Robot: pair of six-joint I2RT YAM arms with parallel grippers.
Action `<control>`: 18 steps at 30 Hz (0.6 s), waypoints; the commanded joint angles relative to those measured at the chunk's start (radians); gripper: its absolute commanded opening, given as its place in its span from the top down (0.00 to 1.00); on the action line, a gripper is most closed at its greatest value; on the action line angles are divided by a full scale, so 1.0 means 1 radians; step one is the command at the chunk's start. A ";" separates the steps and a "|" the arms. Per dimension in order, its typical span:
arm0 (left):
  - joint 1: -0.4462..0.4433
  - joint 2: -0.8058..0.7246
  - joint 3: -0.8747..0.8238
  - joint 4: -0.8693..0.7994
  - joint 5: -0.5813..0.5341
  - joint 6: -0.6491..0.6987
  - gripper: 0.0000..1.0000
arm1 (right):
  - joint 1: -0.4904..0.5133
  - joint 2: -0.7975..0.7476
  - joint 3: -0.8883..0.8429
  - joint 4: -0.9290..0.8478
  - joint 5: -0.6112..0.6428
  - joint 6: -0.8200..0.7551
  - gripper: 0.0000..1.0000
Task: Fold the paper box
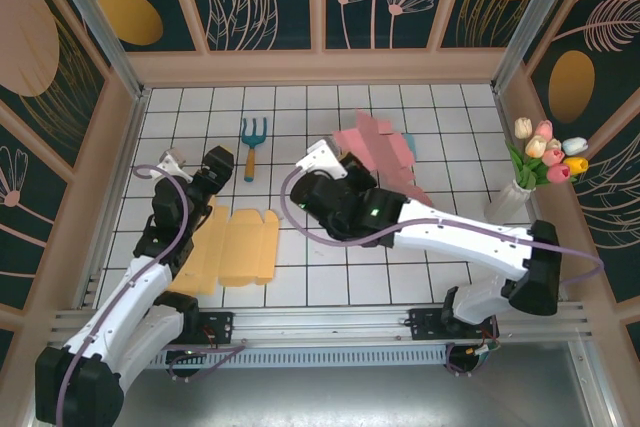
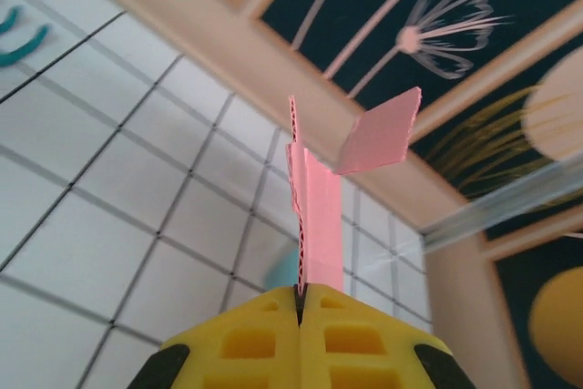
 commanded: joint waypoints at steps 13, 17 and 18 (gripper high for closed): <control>-0.011 0.098 -0.034 -0.008 -0.030 0.043 0.01 | -0.229 0.095 -0.305 0.709 -0.944 0.240 0.66; -0.128 0.119 -0.028 -0.040 -0.175 0.031 0.01 | -0.245 0.005 -0.301 0.640 -0.929 0.209 0.57; -0.200 0.128 -0.027 -0.043 -0.250 0.024 0.01 | -0.251 -0.021 -0.298 0.604 -0.901 0.198 0.55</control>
